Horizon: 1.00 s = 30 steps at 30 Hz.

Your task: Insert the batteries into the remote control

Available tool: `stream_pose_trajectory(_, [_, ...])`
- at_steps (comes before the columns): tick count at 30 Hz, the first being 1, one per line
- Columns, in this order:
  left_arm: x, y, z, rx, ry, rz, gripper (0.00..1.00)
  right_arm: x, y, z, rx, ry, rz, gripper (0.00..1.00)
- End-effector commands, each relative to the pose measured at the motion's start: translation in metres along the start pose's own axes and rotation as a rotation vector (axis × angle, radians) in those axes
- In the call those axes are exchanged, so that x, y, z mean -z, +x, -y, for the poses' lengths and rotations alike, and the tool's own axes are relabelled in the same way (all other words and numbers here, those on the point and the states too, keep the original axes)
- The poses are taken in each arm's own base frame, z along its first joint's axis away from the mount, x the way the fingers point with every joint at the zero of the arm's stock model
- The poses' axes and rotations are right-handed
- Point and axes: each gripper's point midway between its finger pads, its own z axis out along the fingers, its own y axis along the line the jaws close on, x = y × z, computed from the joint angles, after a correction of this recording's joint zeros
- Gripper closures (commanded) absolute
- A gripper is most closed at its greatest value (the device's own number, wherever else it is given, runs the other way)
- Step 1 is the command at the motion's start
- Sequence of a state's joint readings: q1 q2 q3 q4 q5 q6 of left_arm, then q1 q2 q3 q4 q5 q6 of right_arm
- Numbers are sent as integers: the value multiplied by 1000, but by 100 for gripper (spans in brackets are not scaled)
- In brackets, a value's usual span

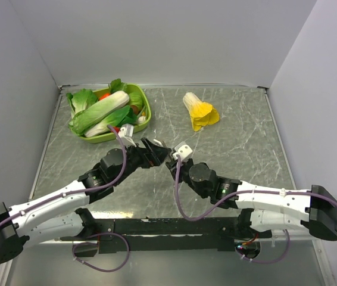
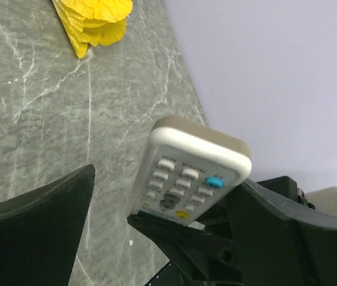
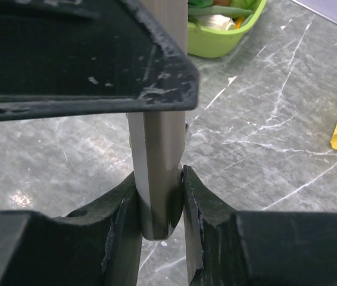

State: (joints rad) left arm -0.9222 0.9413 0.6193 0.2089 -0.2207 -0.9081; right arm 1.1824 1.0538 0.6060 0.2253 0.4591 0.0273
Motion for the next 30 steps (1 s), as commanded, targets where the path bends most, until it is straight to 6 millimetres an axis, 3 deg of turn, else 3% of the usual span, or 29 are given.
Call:
stream_pose_trajectory(1, [-5,-20,23,15,53,66,12,-3,-35,-5,-45,3,91,100])
stream_pose_trajectory(6, [-4,-20,26,-4,71,66,28,-4,-33,-9,-47,-11,85,100])
stream_pose_trajectory(9, [-2,-19,27,-20,81,62,48,-4,-32,-11,-56,-19,82,100])
stream_pose_trajectory(12, [1,-21,25,-37,87,75,81,-3,-29,-14,-56,-38,73,100])
stream_pose_trajectory(14, [3,-23,24,-66,92,88,88,-2,-28,-17,-54,-59,65,91])
stream_pose_trajectory(15, [3,-24,22,-92,92,90,94,1,-29,-17,-53,-70,68,75])
stream_pose_trajectory(17, [6,-24,27,-121,128,81,98,4,-29,-25,-48,-131,61,56])
stream_pose_trajectory(18, [7,-27,26,-157,139,82,99,7,-32,-25,-61,-146,65,41])
stream_pose_trajectory(21, [12,-27,33,-232,226,51,99,16,-33,-32,-72,-252,51,16])
stream_pose_trajectory(23, [19,-23,39,-261,304,11,99,21,-32,-30,-78,-306,39,7])
stream_pose_trajectory(24, [22,-30,40,-282,339,27,99,31,-37,-40,-96,-402,47,2])
stream_pose_trajectory(26, [31,-31,43,-306,405,21,99,34,-36,-32,-117,-443,51,0])
stream_pose_trajectory(27, [37,-28,47,-336,466,-10,99,48,-41,-42,-124,-546,68,0])
stream_pose_trajectory(30, [51,-22,59,-401,588,-61,99,59,-45,-39,-128,-620,95,0])
